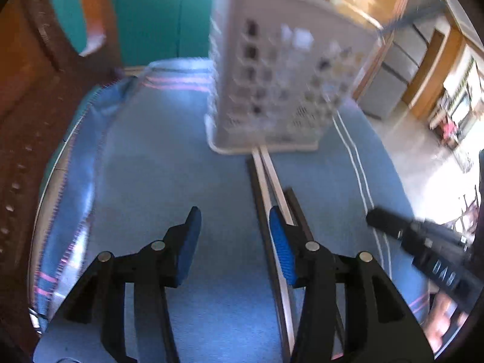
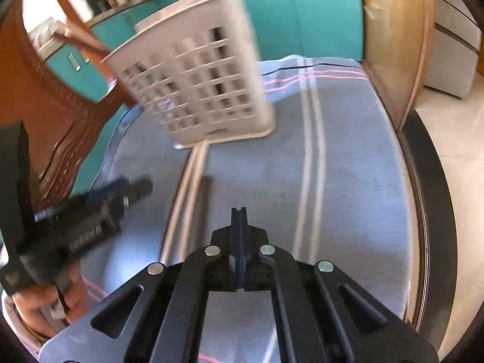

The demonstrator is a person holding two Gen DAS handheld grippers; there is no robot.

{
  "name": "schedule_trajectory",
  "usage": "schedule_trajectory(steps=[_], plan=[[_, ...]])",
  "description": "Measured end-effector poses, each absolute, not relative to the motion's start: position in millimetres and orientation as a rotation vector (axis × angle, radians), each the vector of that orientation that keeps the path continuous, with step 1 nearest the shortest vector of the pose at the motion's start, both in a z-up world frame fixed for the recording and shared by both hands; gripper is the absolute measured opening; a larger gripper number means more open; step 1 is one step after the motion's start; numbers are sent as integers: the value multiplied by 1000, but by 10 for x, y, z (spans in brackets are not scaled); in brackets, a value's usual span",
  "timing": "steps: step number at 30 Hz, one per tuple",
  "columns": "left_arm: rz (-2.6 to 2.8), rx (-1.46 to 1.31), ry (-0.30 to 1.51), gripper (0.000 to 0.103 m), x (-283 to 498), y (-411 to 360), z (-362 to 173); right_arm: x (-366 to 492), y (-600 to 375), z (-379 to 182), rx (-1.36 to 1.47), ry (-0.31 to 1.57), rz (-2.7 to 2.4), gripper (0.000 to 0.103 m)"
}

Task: Organize utensils
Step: 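Lower both open tools back down to the remaining chopsticks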

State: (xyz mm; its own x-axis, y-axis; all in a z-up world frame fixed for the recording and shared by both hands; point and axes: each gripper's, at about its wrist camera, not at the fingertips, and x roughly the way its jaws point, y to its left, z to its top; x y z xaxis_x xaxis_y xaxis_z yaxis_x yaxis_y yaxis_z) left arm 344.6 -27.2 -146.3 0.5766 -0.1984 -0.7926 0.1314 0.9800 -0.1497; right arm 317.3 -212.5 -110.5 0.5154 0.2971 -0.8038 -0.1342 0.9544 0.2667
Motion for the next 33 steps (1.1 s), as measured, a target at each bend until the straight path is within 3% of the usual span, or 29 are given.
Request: schedule_trajectory(steps=[7,9,10,11,14,24,31,33], plan=[[-175,-6,967,49,3425,-437,-1623,3180,-2257,-1263,231,1036,234,9],[-156,24,962,43,3392,-481,-1607,3167,-2274,-1256,221,1032,233,10],[-141,35,959,32,3381,-486,-1610,3168,-2259,-1254,216,1029,235,10],[-140,32,959,15,3373,-478,-1608,3147,-2272,-1239,213,1029,236,11],[-171,-59,986,12,3367,-361,-1587,3150,-2267,-1242,209,1031,236,11],[-228,-157,929,13,3154,-124,-1308,3158,-2189,-1294,187,1045,245,12],[-168,-134,969,21,3259,-42,-1408,3126,-1992,-1294,139,1022,309,14],[-161,-115,985,25,3294,-59,-1465,3107,-1906,-1283,119,1016,345,19]])
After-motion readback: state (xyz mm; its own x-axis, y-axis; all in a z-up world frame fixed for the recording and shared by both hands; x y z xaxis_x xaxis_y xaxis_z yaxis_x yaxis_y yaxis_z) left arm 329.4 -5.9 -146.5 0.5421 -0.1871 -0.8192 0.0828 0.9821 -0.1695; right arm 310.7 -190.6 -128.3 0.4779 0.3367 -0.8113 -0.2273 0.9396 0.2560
